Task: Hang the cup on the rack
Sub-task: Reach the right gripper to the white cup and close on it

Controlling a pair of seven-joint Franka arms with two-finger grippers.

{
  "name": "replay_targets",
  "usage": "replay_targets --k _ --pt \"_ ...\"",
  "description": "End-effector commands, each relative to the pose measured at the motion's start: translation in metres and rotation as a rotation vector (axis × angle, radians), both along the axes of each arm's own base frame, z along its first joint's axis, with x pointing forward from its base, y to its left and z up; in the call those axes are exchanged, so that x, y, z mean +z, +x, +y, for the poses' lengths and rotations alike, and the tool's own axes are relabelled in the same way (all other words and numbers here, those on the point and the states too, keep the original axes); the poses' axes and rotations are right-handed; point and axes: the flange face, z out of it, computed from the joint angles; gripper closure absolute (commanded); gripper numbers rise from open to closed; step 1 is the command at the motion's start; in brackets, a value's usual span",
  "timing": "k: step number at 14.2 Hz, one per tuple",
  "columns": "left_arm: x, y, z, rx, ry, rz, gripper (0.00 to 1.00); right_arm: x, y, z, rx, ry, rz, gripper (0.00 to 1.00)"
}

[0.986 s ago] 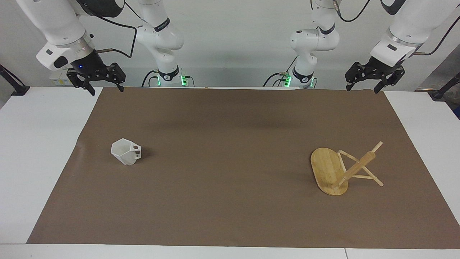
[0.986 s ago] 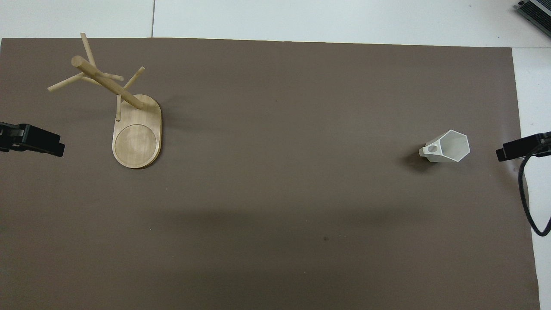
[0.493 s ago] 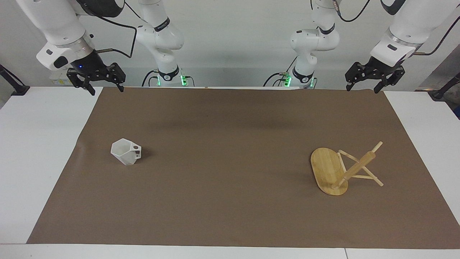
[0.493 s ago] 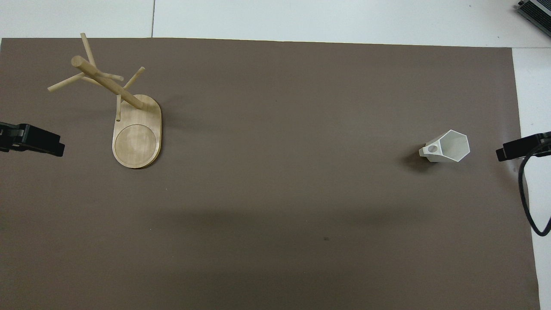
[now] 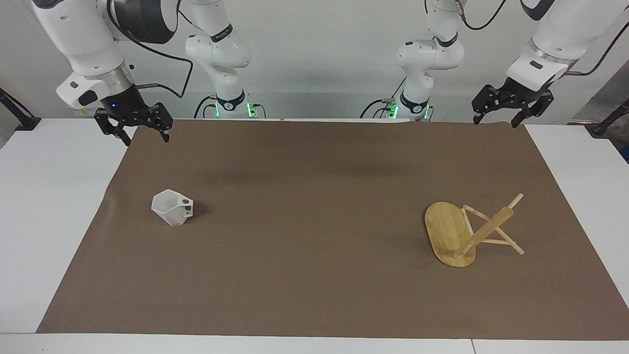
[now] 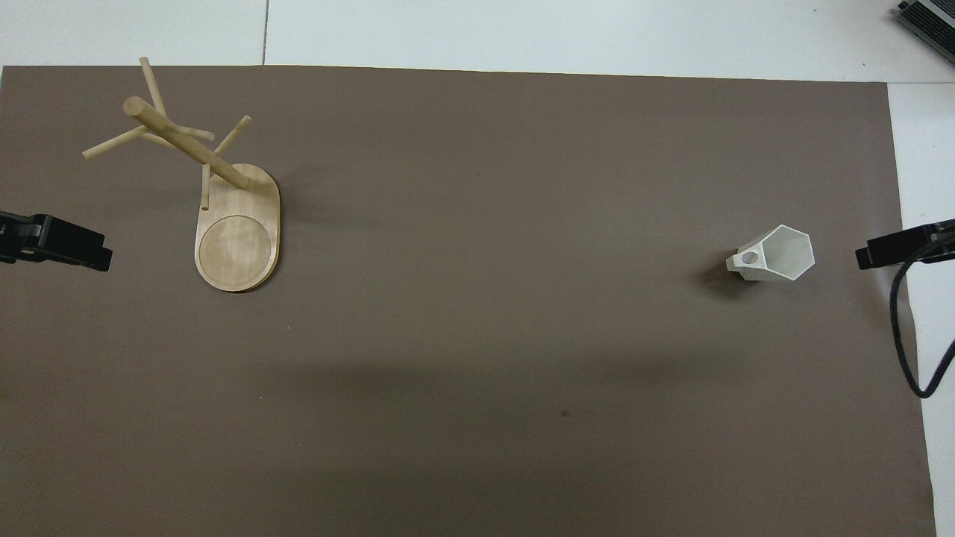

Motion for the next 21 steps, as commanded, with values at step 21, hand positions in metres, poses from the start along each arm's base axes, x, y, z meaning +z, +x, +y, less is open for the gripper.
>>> replay_targets --k 21 --pt "-0.006 -0.009 -0.011 -0.003 0.018 -0.019 0.00 -0.229 0.033 -0.064 0.020 0.002 -0.081 0.00"
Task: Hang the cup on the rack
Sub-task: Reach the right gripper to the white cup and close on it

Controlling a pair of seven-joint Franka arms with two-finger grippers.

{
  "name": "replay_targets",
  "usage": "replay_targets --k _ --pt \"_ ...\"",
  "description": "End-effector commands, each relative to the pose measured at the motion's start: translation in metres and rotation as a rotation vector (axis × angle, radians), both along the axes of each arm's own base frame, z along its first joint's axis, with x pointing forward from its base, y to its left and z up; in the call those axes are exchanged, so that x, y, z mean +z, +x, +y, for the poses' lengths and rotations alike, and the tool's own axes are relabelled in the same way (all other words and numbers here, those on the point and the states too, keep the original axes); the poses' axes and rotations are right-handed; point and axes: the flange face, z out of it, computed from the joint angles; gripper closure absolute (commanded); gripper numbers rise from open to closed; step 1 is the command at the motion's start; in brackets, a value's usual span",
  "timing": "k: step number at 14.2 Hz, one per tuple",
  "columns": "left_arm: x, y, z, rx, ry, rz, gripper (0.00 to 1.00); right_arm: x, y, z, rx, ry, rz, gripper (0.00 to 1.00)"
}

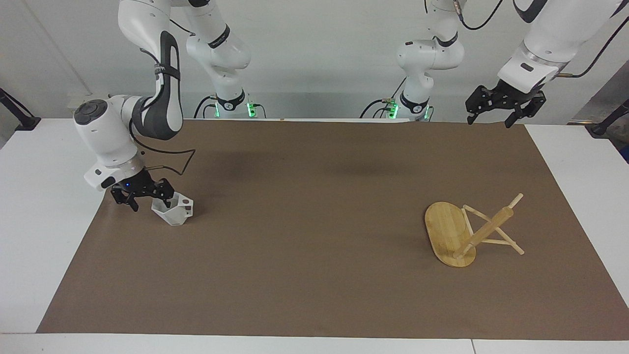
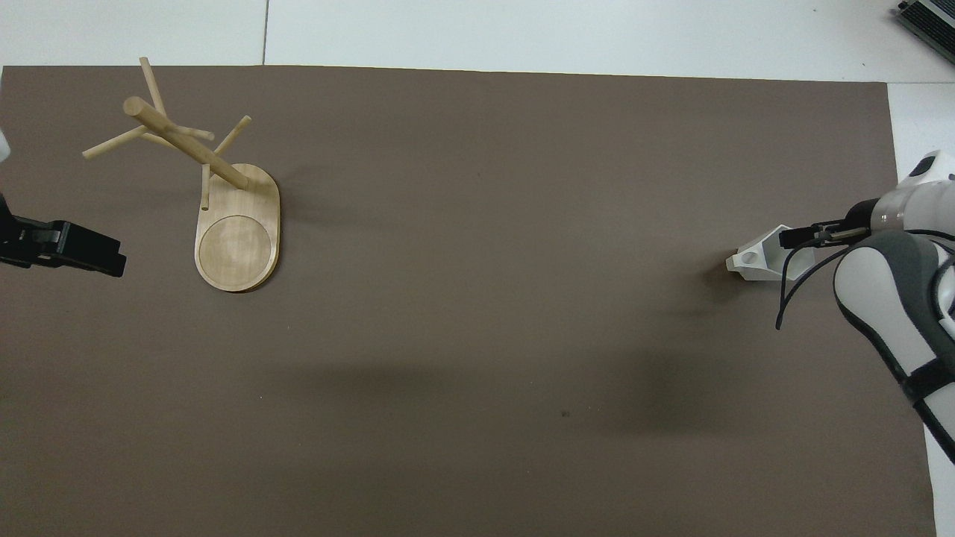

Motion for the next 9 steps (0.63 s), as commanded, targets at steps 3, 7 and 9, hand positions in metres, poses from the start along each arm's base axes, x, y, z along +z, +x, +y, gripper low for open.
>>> replay_targets --k 3,7,9 --pt "-0.0002 0.0018 0.0010 0.006 0.009 -0.085 0.00 -0.0111 -0.0138 -0.0060 -0.002 -0.001 0.000 0.00" --pt "-0.0021 0.0009 -0.0015 0.001 0.009 -0.087 0.00 -0.0104 -0.0130 -0.0044 -0.007 0.000 -0.001 0.21" --pt "-0.0034 0.0004 -0.0015 0.003 0.009 -0.084 0.00 -0.0094 -0.0117 -0.0038 -0.003 -0.002 -0.002 0.45"
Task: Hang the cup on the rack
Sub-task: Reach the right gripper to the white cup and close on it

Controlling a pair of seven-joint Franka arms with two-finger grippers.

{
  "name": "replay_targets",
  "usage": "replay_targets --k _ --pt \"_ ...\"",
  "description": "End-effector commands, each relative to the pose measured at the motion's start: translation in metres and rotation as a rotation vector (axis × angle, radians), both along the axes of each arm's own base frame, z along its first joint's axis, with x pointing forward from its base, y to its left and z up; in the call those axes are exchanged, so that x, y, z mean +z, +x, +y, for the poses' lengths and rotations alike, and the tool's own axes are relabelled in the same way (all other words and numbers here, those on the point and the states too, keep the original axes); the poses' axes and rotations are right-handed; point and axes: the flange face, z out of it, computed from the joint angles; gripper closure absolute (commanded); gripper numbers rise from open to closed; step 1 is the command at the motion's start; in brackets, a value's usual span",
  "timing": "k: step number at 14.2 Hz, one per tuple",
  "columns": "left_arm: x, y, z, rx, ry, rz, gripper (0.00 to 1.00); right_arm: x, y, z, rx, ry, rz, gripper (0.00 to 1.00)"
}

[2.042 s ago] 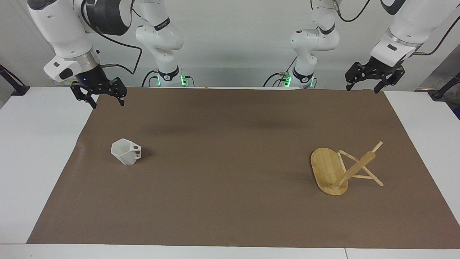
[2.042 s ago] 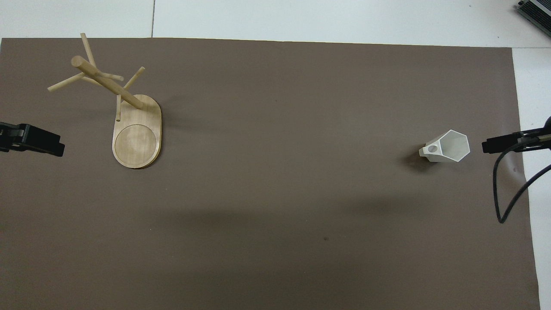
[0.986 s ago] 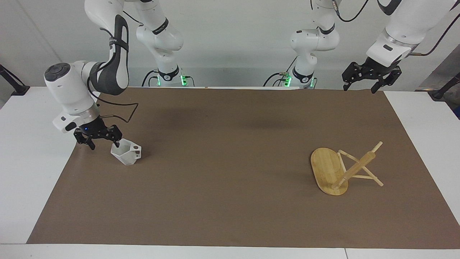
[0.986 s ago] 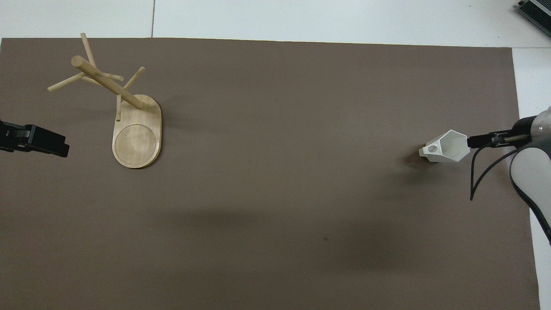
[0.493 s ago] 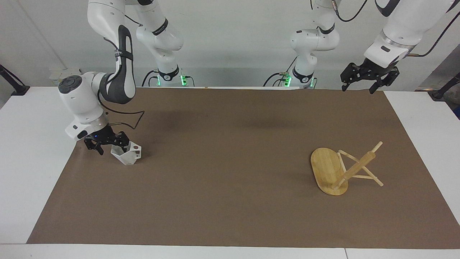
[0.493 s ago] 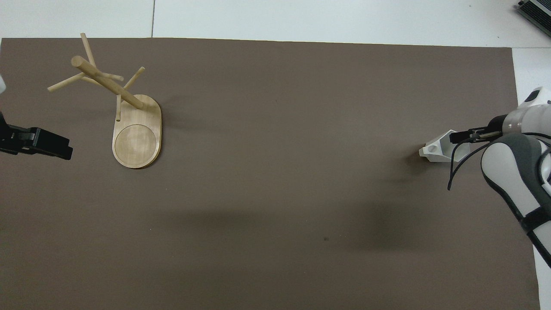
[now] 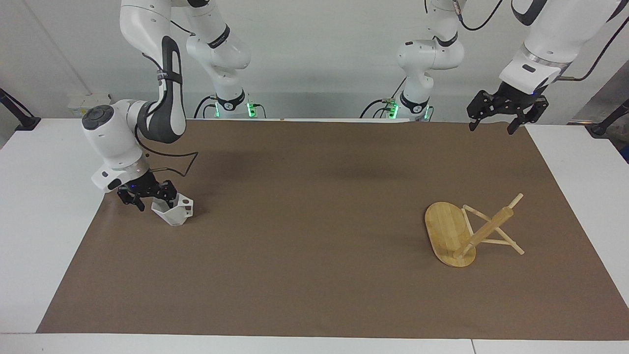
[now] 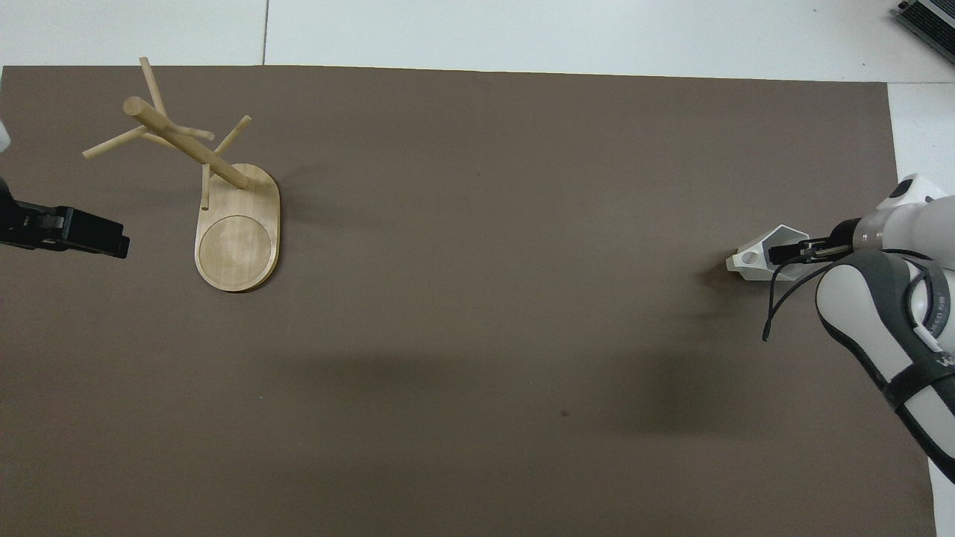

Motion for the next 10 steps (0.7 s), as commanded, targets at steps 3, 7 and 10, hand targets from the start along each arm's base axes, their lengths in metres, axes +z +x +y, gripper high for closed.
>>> replay_targets --k 3,7,10 --pt "-0.0007 -0.0089 -0.0003 0.005 0.017 -0.019 0.00 0.0045 -0.0022 0.0000 0.003 -0.002 -0.019 0.72" --pt "0.0001 -0.0095 -0.0004 0.010 0.015 -0.020 0.00 0.0060 -0.0004 0.0032 -0.022 0.004 -0.014 1.00" --pt "0.0003 -0.0078 -0.0023 0.005 0.013 -0.035 0.00 0.0070 0.0007 0.0058 -0.021 0.004 -0.014 1.00"
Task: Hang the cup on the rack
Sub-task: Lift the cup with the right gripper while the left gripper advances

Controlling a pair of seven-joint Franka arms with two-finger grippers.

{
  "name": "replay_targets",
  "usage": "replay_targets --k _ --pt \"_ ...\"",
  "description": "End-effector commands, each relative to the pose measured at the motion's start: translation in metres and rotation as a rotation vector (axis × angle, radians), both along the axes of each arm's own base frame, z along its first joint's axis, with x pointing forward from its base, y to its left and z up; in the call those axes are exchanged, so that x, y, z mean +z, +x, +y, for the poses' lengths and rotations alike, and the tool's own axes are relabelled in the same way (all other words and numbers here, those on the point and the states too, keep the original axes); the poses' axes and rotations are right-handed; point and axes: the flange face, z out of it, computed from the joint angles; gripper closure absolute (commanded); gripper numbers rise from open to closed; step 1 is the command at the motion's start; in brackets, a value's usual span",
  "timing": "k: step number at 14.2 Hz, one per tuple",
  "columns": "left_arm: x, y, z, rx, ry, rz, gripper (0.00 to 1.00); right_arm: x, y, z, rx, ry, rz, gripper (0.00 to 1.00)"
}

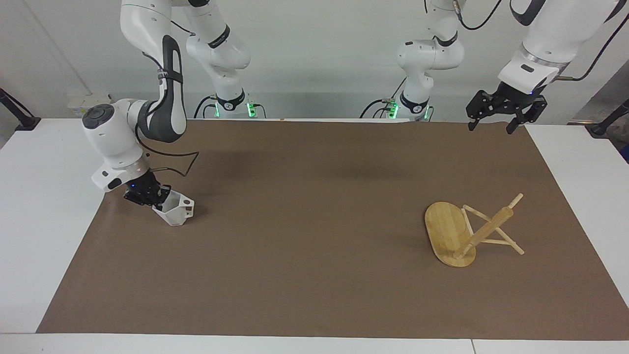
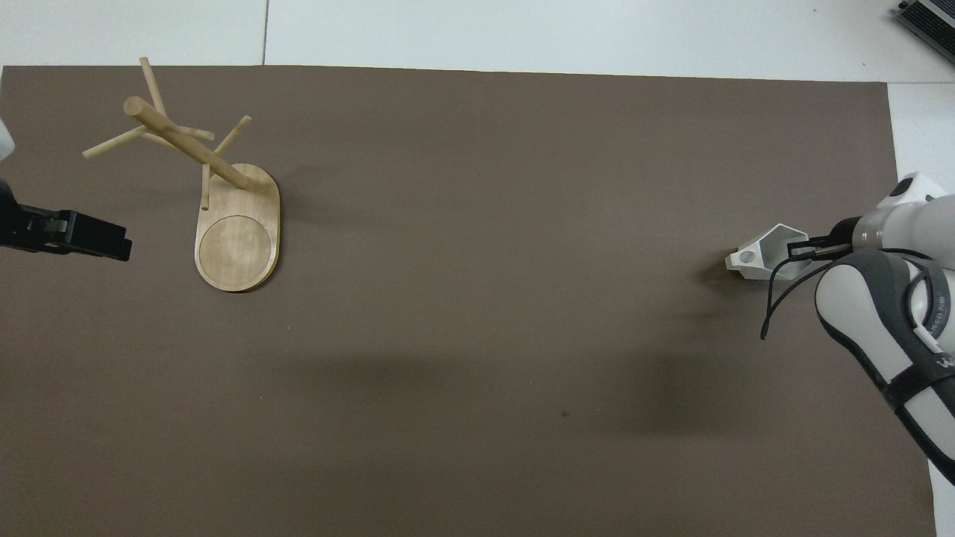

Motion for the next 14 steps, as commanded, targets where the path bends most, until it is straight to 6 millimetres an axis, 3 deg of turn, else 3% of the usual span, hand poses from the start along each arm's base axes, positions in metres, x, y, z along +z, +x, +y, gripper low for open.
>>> replay_targets --k 1,4,6,10,13,14 --pt "0.001 -0.005 -0.002 0.004 0.012 -0.036 0.00 0.005 0.001 0.002 -0.017 0.004 -0.011 1.00" --pt "0.002 -0.005 -0.002 -0.007 0.012 -0.041 0.00 0.016 0.006 0.003 -0.012 0.010 0.011 1.00" --pt "0.003 -0.003 -0.001 -0.007 0.010 -0.059 0.00 0.043 0.017 0.014 0.011 0.017 0.034 1.00" --pt "0.000 -0.002 -0.021 -0.038 0.004 -0.085 0.00 0.126 0.034 0.024 0.039 0.038 0.069 1.00" --pt "0.001 0.001 -0.023 -0.046 0.001 -0.113 0.00 0.179 0.029 0.059 0.101 0.047 0.095 1.00" --pt "0.004 0.005 -0.026 -0.049 -0.010 -0.148 0.00 0.199 0.025 0.080 0.139 0.048 0.101 1.00"
